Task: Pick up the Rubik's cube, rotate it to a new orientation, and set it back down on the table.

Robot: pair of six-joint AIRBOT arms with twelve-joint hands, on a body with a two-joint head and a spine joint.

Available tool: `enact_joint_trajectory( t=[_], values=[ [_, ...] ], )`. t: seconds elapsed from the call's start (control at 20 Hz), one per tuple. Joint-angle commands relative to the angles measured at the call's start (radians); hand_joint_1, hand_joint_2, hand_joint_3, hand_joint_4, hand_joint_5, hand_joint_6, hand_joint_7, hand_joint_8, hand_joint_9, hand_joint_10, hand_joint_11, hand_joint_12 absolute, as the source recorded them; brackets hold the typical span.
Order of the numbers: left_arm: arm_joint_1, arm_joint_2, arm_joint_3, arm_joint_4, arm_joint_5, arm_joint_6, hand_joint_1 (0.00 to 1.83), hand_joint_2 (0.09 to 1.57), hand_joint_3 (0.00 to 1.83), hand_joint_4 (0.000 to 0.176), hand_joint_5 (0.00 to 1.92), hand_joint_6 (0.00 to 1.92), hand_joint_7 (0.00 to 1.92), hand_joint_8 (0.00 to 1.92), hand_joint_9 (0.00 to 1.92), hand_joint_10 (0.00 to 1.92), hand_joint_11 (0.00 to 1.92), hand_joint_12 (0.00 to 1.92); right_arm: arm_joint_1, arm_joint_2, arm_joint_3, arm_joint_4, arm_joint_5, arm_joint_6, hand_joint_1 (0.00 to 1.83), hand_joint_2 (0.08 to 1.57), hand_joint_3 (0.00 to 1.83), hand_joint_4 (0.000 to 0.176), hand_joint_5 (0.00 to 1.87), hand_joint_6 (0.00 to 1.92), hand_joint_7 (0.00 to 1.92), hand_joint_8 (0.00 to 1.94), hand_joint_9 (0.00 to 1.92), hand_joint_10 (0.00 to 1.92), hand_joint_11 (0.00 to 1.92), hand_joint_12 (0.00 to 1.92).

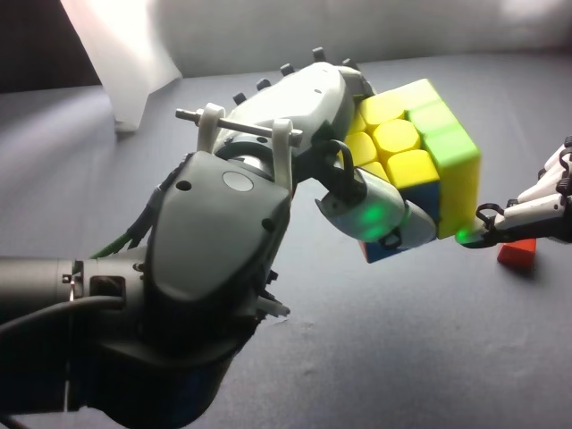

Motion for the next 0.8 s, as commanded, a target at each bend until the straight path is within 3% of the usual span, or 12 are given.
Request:
enact_joint_trajectory(
  t=[0.0, 0.05, 0.15, 0.3, 0.35, 0.4, 0.45, 0.5, 0.55, 0.65, 0.7, 0.75],
  values=[
    [-0.018, -0.002, -0.004, 0.102, -0.007, -0.019, 1.20, 1.19, 0.00, 0.000, 0.84, 1.09, 0.86, 1.35, 0.70, 1.37, 0.50, 1.63, 0.009, 0.000, 0.005, 0.049, -0.012, -0.006, 1.25, 1.34, 0.00, 0.000, 0.25, 0.00, 0.60, 1.75, 0.83, 1.92, 0.83, 1.92],
    [-0.018, -0.002, -0.004, 0.102, -0.007, -0.019, 1.20, 1.19, 0.00, 0.000, 0.84, 1.09, 0.86, 1.35, 0.70, 1.37, 0.50, 1.63, 0.009, -0.001, 0.005, 0.049, -0.013, -0.006, 1.25, 1.34, 0.00, 0.000, 0.25, 0.00, 0.60, 1.75, 0.83, 1.92, 0.83, 1.92],
    [-0.019, -0.002, -0.004, 0.102, -0.007, -0.019, 1.34, 1.20, 0.00, 0.000, 0.79, 1.13, 0.83, 1.30, 0.70, 1.54, 0.38, 1.55, 0.010, -0.004, 0.006, 0.050, -0.018, -0.006, 1.27, 1.34, 0.00, 0.000, 0.27, 0.01, 0.59, 1.70, 0.82, 1.92, 0.83, 1.92],
    [-0.020, -0.002, -0.004, 0.102, -0.007, -0.019, 1.34, 1.20, 0.00, 0.000, 0.76, 1.28, 0.83, 1.26, 0.71, 1.48, 0.48, 1.57, 0.014, -0.004, 0.005, 0.050, -0.002, -0.006, 1.27, 1.33, 0.00, 0.000, 0.27, 0.00, 0.60, 1.68, 0.82, 1.92, 0.82, 1.92],
    [-0.020, -0.001, -0.004, 0.102, -0.007, -0.019, 1.35, 1.20, 0.00, 0.000, 0.78, 1.26, 0.83, 1.25, 0.72, 1.48, 0.52, 1.58, 0.017, -0.003, 0.005, 0.050, 0.013, -0.006, 1.27, 1.33, 0.00, 0.000, 0.28, 0.00, 0.60, 1.68, 0.82, 1.92, 0.81, 1.92],
    [-0.020, -0.001, -0.004, 0.102, -0.007, -0.019, 1.35, 1.19, 0.00, 0.000, 0.78, 1.18, 0.86, 1.24, 0.73, 1.49, 0.52, 1.55, 0.022, -0.002, 0.005, 0.050, 0.021, -0.006, 1.23, 1.33, 0.00, 0.000, 0.26, 0.00, 0.73, 1.92, 0.87, 1.92, 0.87, 1.92],
    [-0.020, -0.001, -0.004, 0.102, -0.007, -0.019, 1.21, 1.20, 0.00, 0.000, 0.78, 1.23, 0.85, 1.29, 0.70, 1.35, 0.49, 1.56, 0.027, -0.001, 0.005, 0.049, 0.023, -0.006, 1.23, 1.33, 0.00, 0.000, 0.27, 0.01, 0.72, 1.94, 0.87, 1.92, 0.87, 1.92],
    [-0.020, -0.001, -0.005, 0.102, -0.007, -0.019, 1.19, 1.20, 0.00, 0.000, 0.80, 1.21, 0.85, 1.31, 0.69, 1.30, 0.48, 1.57, 0.034, 0.001, 0.005, 0.049, 0.026, -0.006, 1.23, 1.33, 0.00, 0.000, 0.28, 0.01, 0.72, 1.94, 0.85, 1.92, 0.86, 1.92],
    [-0.020, -0.001, -0.005, 0.102, -0.007, -0.019, 1.19, 1.19, 0.00, 0.000, 0.84, 1.11, 0.84, 1.36, 0.70, 1.29, 0.49, 1.57, 0.052, 0.006, 0.005, 0.049, 0.034, -0.006, 1.26, 1.34, 0.00, 0.000, 0.28, 0.00, 0.61, 1.75, 0.84, 1.92, 0.83, 1.92],
    [-0.020, -0.001, -0.005, 0.102, -0.007, -0.019, 1.23, 1.16, 0.00, 0.000, 0.93, 0.91, 0.88, 1.36, 0.71, 1.39, 0.47, 1.64, 0.078, 0.014, 0.005, 0.049, 0.038, -0.006, 1.26, 1.34, 0.00, 0.000, 0.27, 0.00, 0.59, 1.71, 0.83, 1.92, 0.83, 1.92],
    [-0.020, -0.001, -0.005, 0.102, -0.007, -0.019, 1.21, 1.16, 0.00, 0.000, 0.90, 1.01, 0.90, 1.29, 0.72, 1.42, 0.50, 1.64, 0.089, 0.017, 0.005, 0.049, 0.038, -0.006, 1.26, 1.34, 0.00, 0.000, 0.28, 0.01, 0.59, 1.71, 0.83, 1.92, 0.83, 1.92],
    [-0.020, -0.001, -0.005, 0.102, -0.007, -0.019, 1.21, 1.16, 0.00, 0.000, 0.90, 0.99, 0.88, 1.32, 0.70, 1.45, 0.47, 1.67, 0.102, 0.021, 0.005, 0.049, 0.038, -0.006, 1.23, 1.34, 0.00, 0.000, 0.28, 0.00, 0.71, 1.88, 0.86, 1.92, 0.87, 1.92]
  ],
)
